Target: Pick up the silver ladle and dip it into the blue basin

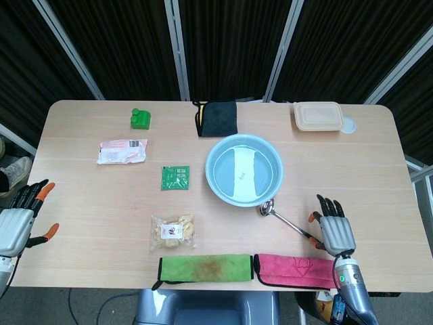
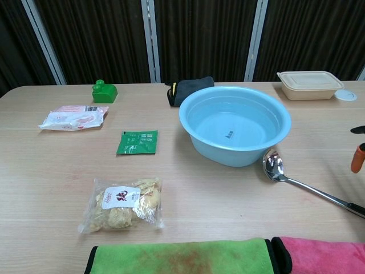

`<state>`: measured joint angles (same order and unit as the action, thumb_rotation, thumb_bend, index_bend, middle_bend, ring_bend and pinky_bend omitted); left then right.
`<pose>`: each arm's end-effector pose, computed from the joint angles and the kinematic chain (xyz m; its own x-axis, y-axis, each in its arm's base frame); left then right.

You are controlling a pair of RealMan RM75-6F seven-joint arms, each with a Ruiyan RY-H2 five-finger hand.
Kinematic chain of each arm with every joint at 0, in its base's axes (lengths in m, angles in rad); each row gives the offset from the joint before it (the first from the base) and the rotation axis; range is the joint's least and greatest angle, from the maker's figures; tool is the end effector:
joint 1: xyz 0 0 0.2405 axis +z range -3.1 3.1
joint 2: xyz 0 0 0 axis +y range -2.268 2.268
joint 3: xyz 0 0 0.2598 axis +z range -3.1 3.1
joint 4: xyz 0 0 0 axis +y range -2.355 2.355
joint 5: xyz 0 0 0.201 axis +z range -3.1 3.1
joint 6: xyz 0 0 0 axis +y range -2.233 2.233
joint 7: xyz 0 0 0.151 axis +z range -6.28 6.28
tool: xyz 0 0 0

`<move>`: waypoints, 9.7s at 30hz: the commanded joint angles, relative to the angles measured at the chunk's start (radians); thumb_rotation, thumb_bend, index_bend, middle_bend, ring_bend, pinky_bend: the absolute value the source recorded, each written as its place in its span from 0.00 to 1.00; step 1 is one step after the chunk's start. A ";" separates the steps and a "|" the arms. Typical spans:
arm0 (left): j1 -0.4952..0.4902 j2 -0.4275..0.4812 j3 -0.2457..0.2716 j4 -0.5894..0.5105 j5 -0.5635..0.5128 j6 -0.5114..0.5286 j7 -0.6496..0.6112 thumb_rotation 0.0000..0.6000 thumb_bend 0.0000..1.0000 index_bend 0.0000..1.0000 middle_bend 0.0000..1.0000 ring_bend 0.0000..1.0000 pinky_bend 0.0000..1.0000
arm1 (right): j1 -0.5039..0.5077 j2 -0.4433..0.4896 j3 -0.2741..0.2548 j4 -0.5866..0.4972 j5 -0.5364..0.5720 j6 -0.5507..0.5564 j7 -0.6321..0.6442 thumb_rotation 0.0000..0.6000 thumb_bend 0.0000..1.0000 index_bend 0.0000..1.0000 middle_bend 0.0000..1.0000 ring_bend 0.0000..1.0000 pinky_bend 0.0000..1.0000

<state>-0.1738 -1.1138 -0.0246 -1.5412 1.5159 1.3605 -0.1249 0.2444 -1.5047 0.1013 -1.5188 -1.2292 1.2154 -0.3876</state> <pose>-0.3157 0.2109 0.1567 0.3612 0.1152 0.9254 0.9318 -0.0843 -0.3532 -0.2870 -0.2345 0.0262 0.4235 -0.2464 0.8717 -0.8984 0.0087 0.4390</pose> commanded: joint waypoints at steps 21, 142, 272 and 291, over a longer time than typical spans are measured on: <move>-0.012 0.019 -0.002 0.028 -0.009 -0.009 -0.088 1.00 0.31 0.01 0.00 0.00 0.00 | 0.121 -0.020 0.013 -0.063 0.289 -0.134 -0.278 1.00 0.24 0.45 0.00 0.00 0.00; -0.012 0.023 -0.002 0.040 -0.006 0.010 -0.107 1.00 0.31 0.00 0.00 0.00 0.00 | 0.184 0.056 -0.075 -0.147 0.343 0.021 -0.371 1.00 0.49 0.65 0.00 0.00 0.00; -0.013 0.014 0.029 0.022 0.038 0.020 -0.090 1.00 0.31 0.00 0.00 0.00 0.00 | 0.920 0.950 -0.089 -0.467 1.332 -0.818 -0.241 1.00 0.54 0.74 0.11 0.00 0.00; -0.023 0.011 0.011 0.039 -0.010 -0.015 -0.099 1.00 0.31 0.00 0.00 0.00 0.00 | 1.309 0.602 -0.339 -0.196 1.503 -0.895 -0.146 1.00 0.54 0.74 0.11 0.00 0.00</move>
<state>-0.1963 -1.1027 -0.0137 -1.5030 1.5062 1.3458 -0.2230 1.5215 -0.8549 -0.2006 -1.7555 0.2525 0.3356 -0.5543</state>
